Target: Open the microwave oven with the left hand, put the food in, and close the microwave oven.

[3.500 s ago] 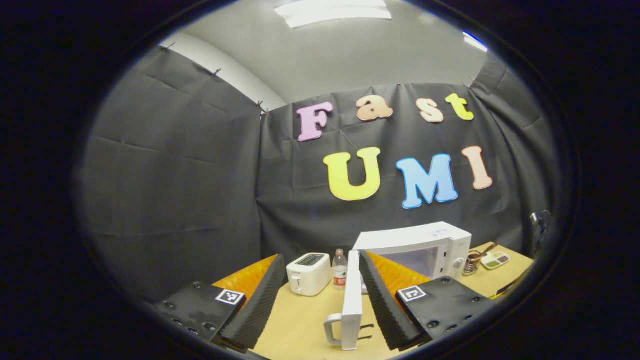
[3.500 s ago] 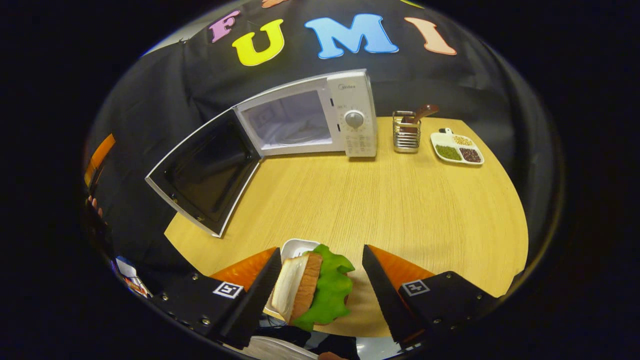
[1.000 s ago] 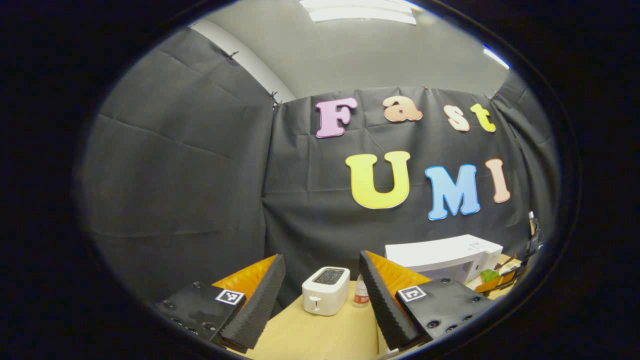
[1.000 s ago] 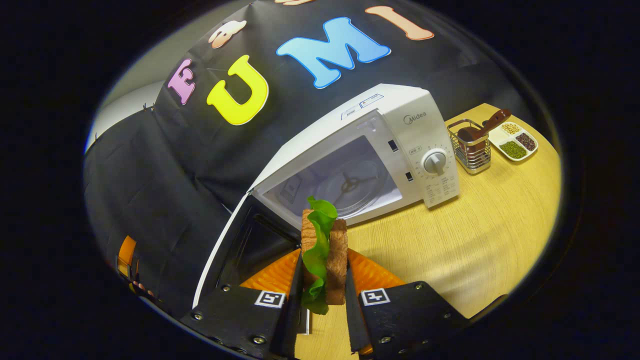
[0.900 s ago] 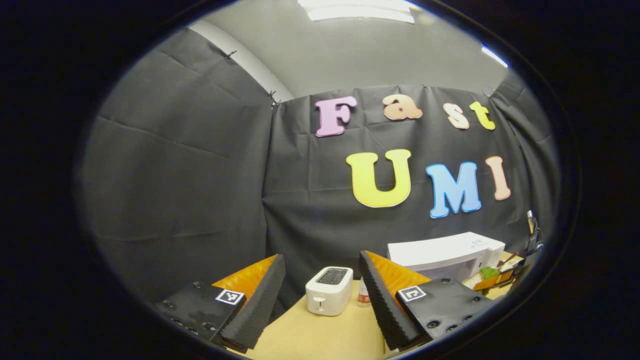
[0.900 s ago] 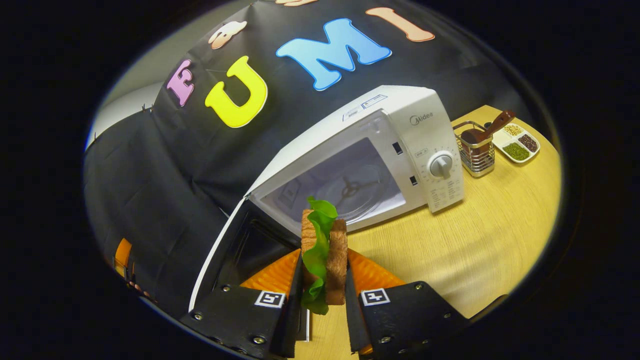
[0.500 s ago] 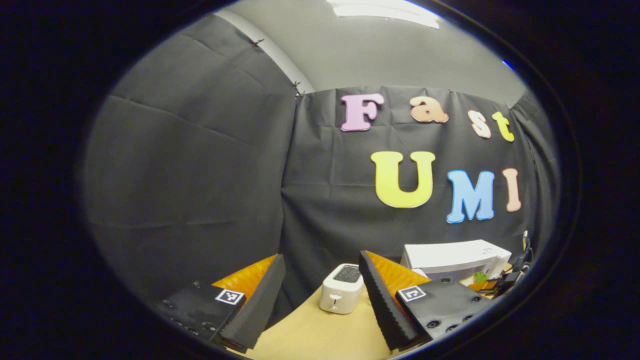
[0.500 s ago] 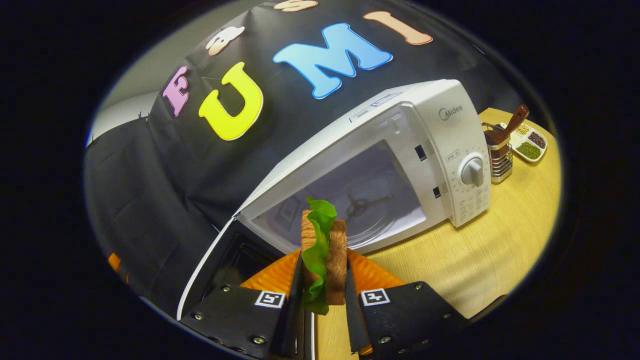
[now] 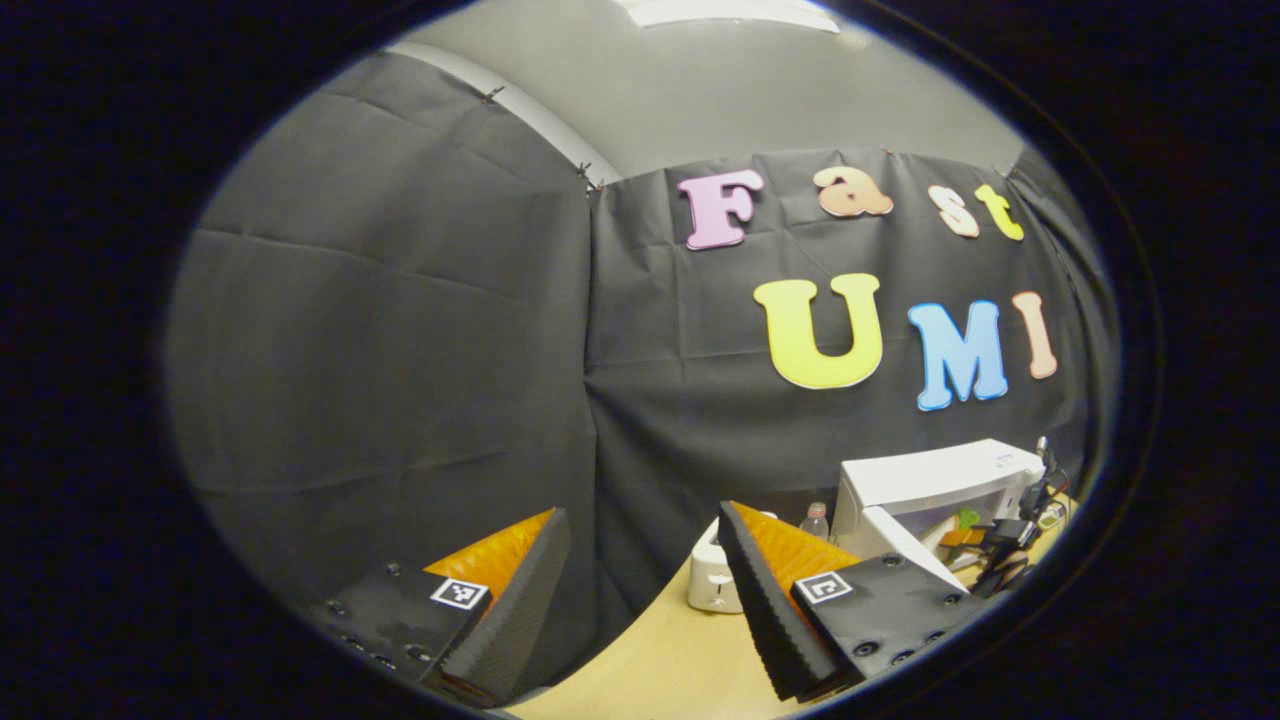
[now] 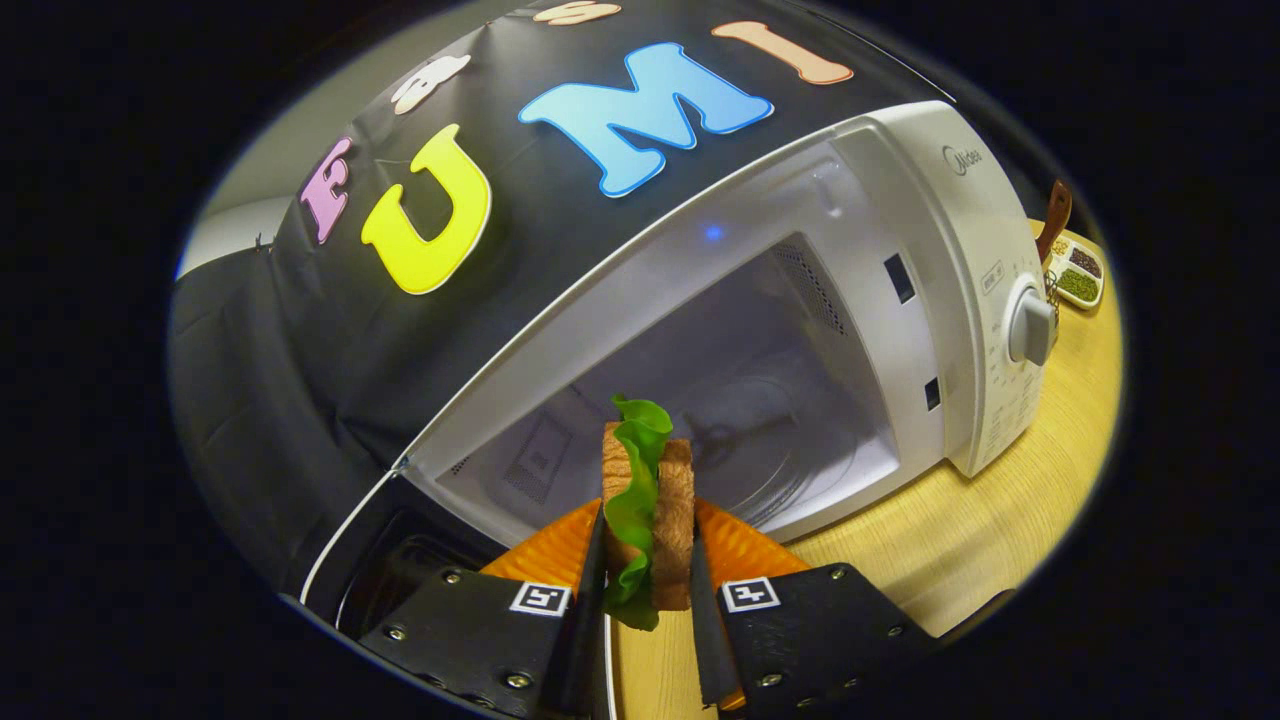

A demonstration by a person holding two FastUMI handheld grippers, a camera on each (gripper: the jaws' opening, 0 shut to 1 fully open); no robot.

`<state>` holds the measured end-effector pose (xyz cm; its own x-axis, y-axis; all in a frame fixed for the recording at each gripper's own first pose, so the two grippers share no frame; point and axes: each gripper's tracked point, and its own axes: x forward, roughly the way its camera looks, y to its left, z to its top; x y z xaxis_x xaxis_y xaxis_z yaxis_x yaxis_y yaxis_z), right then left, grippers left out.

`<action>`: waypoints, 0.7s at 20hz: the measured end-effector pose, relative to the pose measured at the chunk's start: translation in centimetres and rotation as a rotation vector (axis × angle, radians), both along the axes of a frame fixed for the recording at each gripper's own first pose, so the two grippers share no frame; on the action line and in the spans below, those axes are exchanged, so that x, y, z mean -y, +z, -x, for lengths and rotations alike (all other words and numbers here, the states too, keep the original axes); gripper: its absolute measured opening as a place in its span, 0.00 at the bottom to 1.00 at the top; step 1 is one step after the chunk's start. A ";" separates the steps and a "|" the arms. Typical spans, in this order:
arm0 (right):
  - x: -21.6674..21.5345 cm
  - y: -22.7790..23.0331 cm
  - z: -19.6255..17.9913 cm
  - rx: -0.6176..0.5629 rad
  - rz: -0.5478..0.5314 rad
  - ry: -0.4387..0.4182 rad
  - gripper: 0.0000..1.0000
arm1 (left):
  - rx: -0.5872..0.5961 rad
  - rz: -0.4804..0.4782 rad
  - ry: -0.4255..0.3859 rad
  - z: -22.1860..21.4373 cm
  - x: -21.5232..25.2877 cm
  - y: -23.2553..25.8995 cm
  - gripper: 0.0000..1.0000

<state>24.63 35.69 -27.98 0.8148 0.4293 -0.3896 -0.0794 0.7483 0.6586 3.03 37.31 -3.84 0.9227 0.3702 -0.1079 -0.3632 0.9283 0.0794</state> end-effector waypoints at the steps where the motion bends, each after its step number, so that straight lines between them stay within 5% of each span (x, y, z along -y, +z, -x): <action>1: -0.2 0.2 -0.5 0.011 -0.014 -0.006 0.40 | -0.010 -0.013 0.000 0.1 -0.1 -0.2 0.96; 12: 0.6 -2.1 -4.5 0.098 0.142 -0.123 0.41 | -0.057 -0.059 0.010 1.8 -0.4 -1.4 0.96; 14: 1.5 -2.6 -5.0 0.096 0.208 -0.163 0.56 | -0.059 -0.071 0.014 2.0 -0.5 -1.5 0.95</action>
